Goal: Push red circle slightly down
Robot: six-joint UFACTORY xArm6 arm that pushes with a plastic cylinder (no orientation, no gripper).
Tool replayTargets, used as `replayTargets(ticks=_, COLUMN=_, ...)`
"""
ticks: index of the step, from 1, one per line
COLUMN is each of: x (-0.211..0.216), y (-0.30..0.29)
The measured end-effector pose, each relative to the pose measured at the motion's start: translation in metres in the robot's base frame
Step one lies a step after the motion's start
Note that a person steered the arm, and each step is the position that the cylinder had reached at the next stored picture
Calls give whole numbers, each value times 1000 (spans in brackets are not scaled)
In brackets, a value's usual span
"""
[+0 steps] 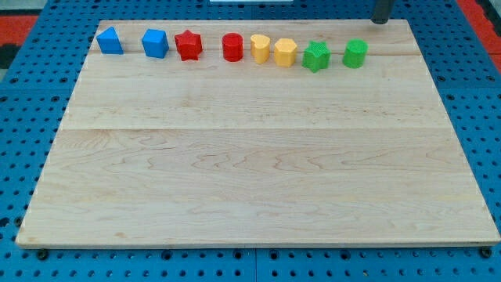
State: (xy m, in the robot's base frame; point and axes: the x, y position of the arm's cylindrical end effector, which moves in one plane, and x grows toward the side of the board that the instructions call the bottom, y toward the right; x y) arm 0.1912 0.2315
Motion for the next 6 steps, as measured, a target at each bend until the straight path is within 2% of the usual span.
replayTargets(ticks=2, x=1, y=-60)
replayTargets(ticks=4, x=2, y=-217)
replayTargets(ticks=5, x=32, y=-251)
replayTargets(ticks=6, x=66, y=-251)
